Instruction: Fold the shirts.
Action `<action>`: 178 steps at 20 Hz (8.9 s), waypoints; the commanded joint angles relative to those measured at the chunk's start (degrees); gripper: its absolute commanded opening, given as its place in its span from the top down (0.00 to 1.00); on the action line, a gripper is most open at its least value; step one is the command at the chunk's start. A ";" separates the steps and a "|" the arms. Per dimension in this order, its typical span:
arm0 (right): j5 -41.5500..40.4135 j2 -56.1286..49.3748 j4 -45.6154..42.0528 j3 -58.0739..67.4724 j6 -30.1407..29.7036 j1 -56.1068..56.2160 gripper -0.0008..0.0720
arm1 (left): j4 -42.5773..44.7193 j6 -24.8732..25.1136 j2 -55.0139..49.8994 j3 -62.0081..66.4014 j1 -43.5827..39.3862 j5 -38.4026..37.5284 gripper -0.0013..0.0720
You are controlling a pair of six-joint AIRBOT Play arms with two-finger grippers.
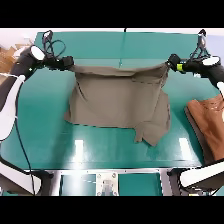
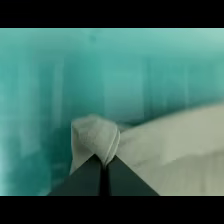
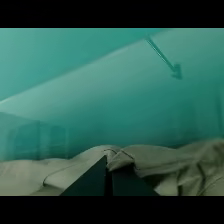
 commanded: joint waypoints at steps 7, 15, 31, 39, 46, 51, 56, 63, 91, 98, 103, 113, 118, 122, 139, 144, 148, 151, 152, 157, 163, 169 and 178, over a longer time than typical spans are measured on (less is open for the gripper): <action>18.97 -3.28 -0.90 7.34 0.04 -8.13 0.79 | -0.17 0.04 -2.47 5.95 2.47 -7.80 0.14; 29.97 13.86 -12.02 -12.72 3.80 -18.73 0.97 | 8.28 3.56 0.85 12.83 9.18 -47.65 0.96; 25.42 27.06 -13.90 -44.35 2.51 -21.29 0.55 | -4.57 18.08 8.79 -31.32 15.02 -32.44 0.33; 25.42 27.06 -13.92 -44.35 2.49 -21.29 0.55 | -12.48 27.41 4.33 -31.32 15.02 -33.20 0.67; 24.96 26.84 -13.97 -44.35 2.51 -21.29 0.53 | -6.51 25.05 6.03 -31.10 15.02 -37.90 0.96; 25.03 20.83 -11.89 -44.37 1.70 -20.48 0.53 | -6.86 25.05 10.47 -31.21 15.02 -34.07 0.96; 23.08 13.73 -5.55 -44.15 -1.90 -16.33 0.74 | -10.67 25.00 10.38 -31.21 15.02 -33.70 0.96; 31.12 27.50 9.07 -27.34 -4.68 -16.04 0.97 | -17.59 24.24 17.29 -17.66 15.02 -41.88 0.96; 2.12 43.15 5.62 -30.53 -3.10 -9.05 0.97 | -14.71 20.22 36.28 -18.27 14.95 -18.86 0.96; 0.42 3.69 15.50 -13.11 -9.68 -5.99 0.97 | -36.72 28.59 6.80 -20.37 14.95 -6.71 0.96; 3.76 -8.11 15.45 6.08 -6.23 -5.68 0.97 | -39.80 29.64 3.13 -15.34 14.95 0.20 0.96; 21.29 -6.82 -3.26 8.28 -0.15 -9.07 0.97 | -24.39 23.82 3.13 -13.51 15.37 -15.96 0.96; 25.70 -2.23 -16.41 1.42 1.55 -9.29 0.97 | -13.38 16.33 3.13 -14.25 14.71 -26.64 0.96; 25.73 -1.46 -18.69 -3.52 2.58 -9.25 0.97 | -11.15 16.04 3.13 -17.79 12.00 -25.83 0.96; 29.16 0.46 -20.50 -4.50 5.22 -10.62 0.56 | -5.55 10.27 3.15 -16.48 10.86 -31.50 0.21; 38.42 6.82 -22.56 -4.79 10.45 -14.73 0.97 | -0.79 7.23 3.17 -9.97 10.86 -43.21 0.96; 39.12 18.56 -24.94 -19.47 13.53 -15.19 0.97 | 0.15 4.42 10.75 -16.15 10.80 -46.97 0.96; 36.92 31.54 -27.80 -36.74 17.84 -17.33 0.97 | 2.14 1.64 27.26 -34.23 10.80 -39.28 0.96; 35.47 36.06 -28.11 -42.62 19.21 -18.14 0.97 | 1.68 0.04 33.99 -41.72 10.80 -35.41 0.96; 27.10 47.74 -24.02 -57.27 20.33 -18.47 0.88 | -16.68 -4.96 57.42 -70.69 10.80 -17.03 0.89; 22.93 47.69 -24.02 -57.27 20.31 -18.47 0.77 | -31.43 -5.35 58.86 -87.52 10.80 -4.72 0.09; 21.27 47.65 -24.00 -57.27 20.31 -18.43 0.77 | -36.79 -5.22 58.84 -87.86 10.32 12.35 0.34; 24.76 47.65 -23.80 -57.27 20.61 -18.53 0.40 | -46.58 -0.26 50.34 -84.50 -7.04 21.57 0.94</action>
